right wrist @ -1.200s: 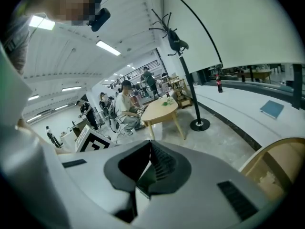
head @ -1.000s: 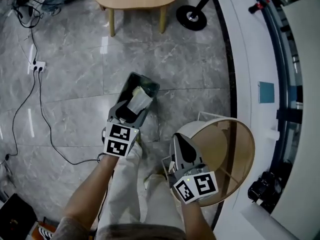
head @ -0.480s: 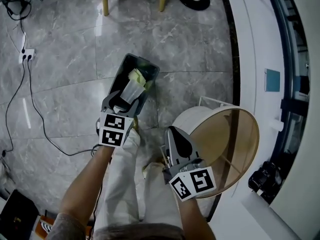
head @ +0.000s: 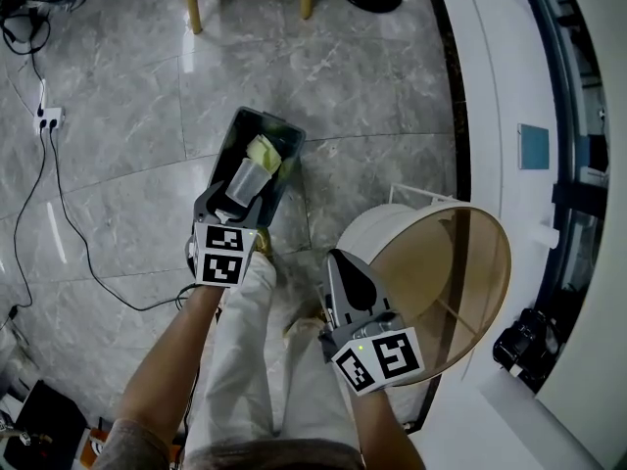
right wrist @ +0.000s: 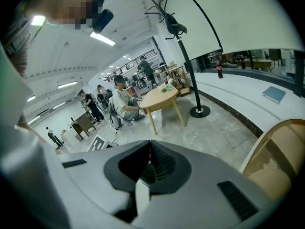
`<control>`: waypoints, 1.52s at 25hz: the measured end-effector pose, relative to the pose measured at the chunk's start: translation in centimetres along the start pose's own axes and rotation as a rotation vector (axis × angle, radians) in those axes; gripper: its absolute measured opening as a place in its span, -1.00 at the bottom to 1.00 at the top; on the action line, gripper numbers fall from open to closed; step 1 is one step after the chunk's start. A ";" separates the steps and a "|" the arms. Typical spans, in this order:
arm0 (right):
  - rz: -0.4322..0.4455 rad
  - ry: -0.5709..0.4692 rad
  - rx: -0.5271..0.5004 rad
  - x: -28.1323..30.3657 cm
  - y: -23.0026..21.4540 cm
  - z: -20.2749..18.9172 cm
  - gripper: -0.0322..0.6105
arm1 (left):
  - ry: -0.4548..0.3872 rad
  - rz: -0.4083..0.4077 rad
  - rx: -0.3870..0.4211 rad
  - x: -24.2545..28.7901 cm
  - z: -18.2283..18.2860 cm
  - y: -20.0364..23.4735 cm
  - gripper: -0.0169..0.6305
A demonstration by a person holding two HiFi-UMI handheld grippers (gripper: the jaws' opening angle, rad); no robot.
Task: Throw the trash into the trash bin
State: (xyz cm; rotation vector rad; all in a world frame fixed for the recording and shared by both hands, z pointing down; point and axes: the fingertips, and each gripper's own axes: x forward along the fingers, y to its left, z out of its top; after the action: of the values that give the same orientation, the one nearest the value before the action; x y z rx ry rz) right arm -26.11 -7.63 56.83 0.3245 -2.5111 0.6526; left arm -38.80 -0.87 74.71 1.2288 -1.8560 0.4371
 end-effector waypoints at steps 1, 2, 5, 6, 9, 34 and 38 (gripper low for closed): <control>-0.001 -0.001 0.002 0.0 -0.1 0.0 -0.84 | 0.002 0.006 0.000 0.1 0.0 0.0 -0.09; -0.002 -0.002 0.004 -0.1 -0.1 0.0 -0.84 | 0.004 0.008 0.000 0.1 0.0 0.0 -0.07; 0.004 -0.003 0.006 -0.1 0.0 -0.1 -0.84 | 0.009 0.015 -0.003 0.1 -0.1 0.3 -0.06; 0.006 -0.003 0.006 -0.1 0.0 -0.1 -0.84 | 0.010 0.017 -0.005 0.1 -0.1 0.3 -0.06; 0.003 -0.005 0.008 -0.5 -0.4 0.0 -0.84 | 0.013 0.018 -0.004 -0.1 -0.2 0.1 -0.06; 0.059 -0.037 0.012 -13.9 4.6 8.4 -0.84 | -0.119 -0.123 -0.040 -22.7 10.5 -11.7 -0.89; 0.112 -0.065 -0.046 -18.5 7.3 11.2 -0.84 | -0.193 -0.208 0.049 -30.3 13.0 -16.0 -0.89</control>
State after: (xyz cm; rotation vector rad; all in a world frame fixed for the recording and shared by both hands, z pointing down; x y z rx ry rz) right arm -18.02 -5.30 35.63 0.1925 -2.6176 0.6358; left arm -25.82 0.62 40.47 1.5260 -1.8599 0.2584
